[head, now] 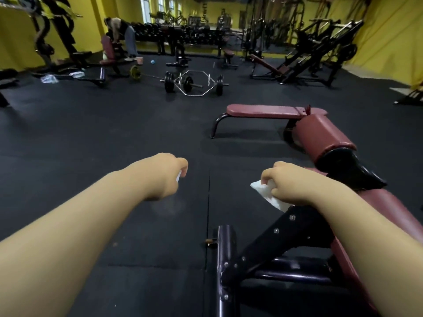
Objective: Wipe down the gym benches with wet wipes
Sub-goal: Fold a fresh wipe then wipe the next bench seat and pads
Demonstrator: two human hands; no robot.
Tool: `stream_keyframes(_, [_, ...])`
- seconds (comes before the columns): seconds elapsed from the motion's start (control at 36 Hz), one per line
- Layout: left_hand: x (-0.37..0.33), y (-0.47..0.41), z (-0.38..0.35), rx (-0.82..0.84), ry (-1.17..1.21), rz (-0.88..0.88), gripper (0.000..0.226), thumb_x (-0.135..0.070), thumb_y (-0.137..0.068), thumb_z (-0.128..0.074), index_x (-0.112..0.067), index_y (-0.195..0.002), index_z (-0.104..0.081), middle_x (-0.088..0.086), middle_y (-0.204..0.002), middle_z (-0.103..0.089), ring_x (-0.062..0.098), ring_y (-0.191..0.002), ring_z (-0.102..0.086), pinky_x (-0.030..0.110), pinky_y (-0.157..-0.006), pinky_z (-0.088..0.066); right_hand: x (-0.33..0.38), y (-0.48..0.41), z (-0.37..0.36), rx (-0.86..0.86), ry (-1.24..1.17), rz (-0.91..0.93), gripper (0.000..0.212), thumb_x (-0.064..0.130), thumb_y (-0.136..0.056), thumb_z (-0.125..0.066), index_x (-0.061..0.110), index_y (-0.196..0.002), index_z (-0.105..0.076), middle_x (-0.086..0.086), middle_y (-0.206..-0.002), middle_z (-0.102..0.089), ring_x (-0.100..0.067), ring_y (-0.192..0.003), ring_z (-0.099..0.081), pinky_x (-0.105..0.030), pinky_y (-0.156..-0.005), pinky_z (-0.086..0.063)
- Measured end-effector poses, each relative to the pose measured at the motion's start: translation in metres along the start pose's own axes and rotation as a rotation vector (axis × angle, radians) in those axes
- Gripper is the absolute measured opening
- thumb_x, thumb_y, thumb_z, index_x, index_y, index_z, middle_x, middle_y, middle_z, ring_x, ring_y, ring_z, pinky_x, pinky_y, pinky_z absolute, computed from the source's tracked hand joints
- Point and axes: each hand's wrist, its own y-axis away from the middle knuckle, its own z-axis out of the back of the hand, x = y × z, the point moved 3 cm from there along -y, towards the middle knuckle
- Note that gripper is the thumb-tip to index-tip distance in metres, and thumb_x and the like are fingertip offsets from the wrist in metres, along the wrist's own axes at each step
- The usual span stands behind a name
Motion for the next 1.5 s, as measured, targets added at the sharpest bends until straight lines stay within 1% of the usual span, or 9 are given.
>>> stream_keyframes(0.25, [0.058, -0.117, 0.043, -0.028, -0.053, -0.176, 0.008, -0.027, -0.09, -0.047, -0.032, -0.097, -0.048, -0.008, -0.102, -0.048, 0.018, -0.091, -0.052, 0.034, -0.075, -0.048, 0.004, -0.089, 0.039, -0.104, -0.081, -0.17, 0.023, 0.047, -0.096, -0.04, 0.033, -0.102, -0.057, 0.002, -0.102, -0.042, -0.023, -0.084, -0.06, -0.039, -0.078, -0.051])
stream_keyframes(0.44, [0.069, -0.212, 0.032, -0.007, -0.033, -0.339, 0.003, -0.03, -0.088, -0.049, -0.03, -0.09, -0.047, -0.008, -0.094, -0.05, 0.018, -0.086, -0.055, 0.03, -0.063, -0.043, 0.008, -0.13, 0.046, 0.056, -0.131, -0.33, 0.032, 0.014, -0.087, -0.045, 0.032, -0.111, -0.058, 0.003, -0.102, -0.042, -0.021, -0.089, -0.059, -0.035, -0.073, -0.05])
stream_keyframes(0.64, [0.057, -0.298, 0.016, 0.049, -0.057, -0.579, 0.009, -0.034, -0.088, -0.05, -0.028, -0.083, -0.046, -0.007, -0.09, -0.052, 0.019, -0.081, -0.055, 0.027, -0.056, -0.037, 0.011, -0.161, 0.05, 0.113, -0.179, -0.553, 0.038, 0.006, -0.082, -0.048, 0.03, -0.111, -0.057, -0.002, -0.104, -0.051, -0.023, -0.093, -0.058, -0.042, -0.081, -0.052])
stream_keyframes(0.86, [0.042, -0.373, 0.042, 0.021, -0.098, -0.869, 0.015, -0.039, -0.09, -0.054, -0.028, -0.082, -0.048, -0.01, -0.081, -0.047, 0.017, -0.077, -0.052, 0.027, -0.055, -0.035, 0.015, -0.176, 0.044, 0.046, -0.331, -0.85, 0.032, 0.006, -0.075, -0.05, 0.034, -0.09, -0.053, -0.004, -0.092, -0.064, -0.026, -0.081, -0.065, -0.043, -0.073, -0.056])
stream_keyframes(0.97, [0.015, -0.406, 0.054, -0.013, -0.038, -0.976, 0.012, -0.036, -0.088, -0.056, -0.027, -0.082, -0.052, -0.008, -0.084, -0.052, 0.017, -0.076, -0.054, 0.026, -0.053, -0.036, 0.019, -0.176, 0.045, -0.005, -0.427, -0.951, 0.022, 0.011, -0.08, -0.045, 0.029, -0.089, -0.055, -0.003, -0.089, -0.064, -0.026, -0.075, -0.067, -0.04, -0.069, -0.057])
stream_keyframes(1.08, [-0.028, -0.429, 0.059, -0.03, -0.012, -1.112, 0.009, -0.023, -0.087, -0.048, -0.024, -0.085, -0.057, -0.003, -0.091, -0.057, 0.018, -0.078, -0.056, 0.026, -0.054, -0.038, 0.01, -0.173, 0.048, -0.001, -0.46, -1.052, 0.024, 0.017, -0.085, -0.048, 0.025, -0.104, -0.059, -0.001, -0.099, -0.06, -0.024, -0.087, -0.063, -0.038, -0.078, -0.055])
stream_keyframes(1.22, [-0.09, -0.455, 0.062, -0.064, -0.004, -1.256, 0.016, -0.019, -0.091, -0.041, -0.022, -0.09, -0.057, -0.003, -0.097, -0.05, 0.02, -0.087, -0.053, 0.029, -0.065, -0.039, -0.024, -0.163, 0.046, -0.019, -0.412, -1.168, 0.025, 0.021, -0.085, -0.05, 0.024, -0.107, -0.062, 0.0, -0.099, -0.061, -0.025, -0.094, -0.06, -0.037, -0.082, -0.051])
stream_keyframes(1.39, [-0.174, -0.486, 0.074, -0.082, 0.029, -1.454, 0.025, -0.011, -0.09, -0.041, -0.024, -0.099, -0.061, -0.004, -0.102, -0.054, 0.019, -0.096, -0.055, 0.035, -0.08, -0.049, -0.08, -0.158, 0.051, -0.177, -0.43, -1.262, 0.024, 0.024, -0.088, -0.051, 0.026, -0.109, -0.063, 0.002, -0.102, -0.051, -0.02, -0.099, -0.054, -0.031, -0.083, -0.046])
stream_keyframes(1.5, [-0.222, -0.493, 0.095, -0.132, 0.115, -1.613, 0.033, -0.002, -0.085, -0.046, -0.026, -0.097, -0.065, -0.007, -0.101, -0.054, 0.018, -0.091, -0.057, 0.035, -0.078, -0.049, -0.112, -0.153, 0.051, -0.287, -0.437, -1.322, 0.029, 0.02, -0.084, -0.054, 0.03, -0.11, -0.062, 0.004, -0.101, -0.047, -0.018, -0.101, -0.052, -0.029, -0.085, -0.044])
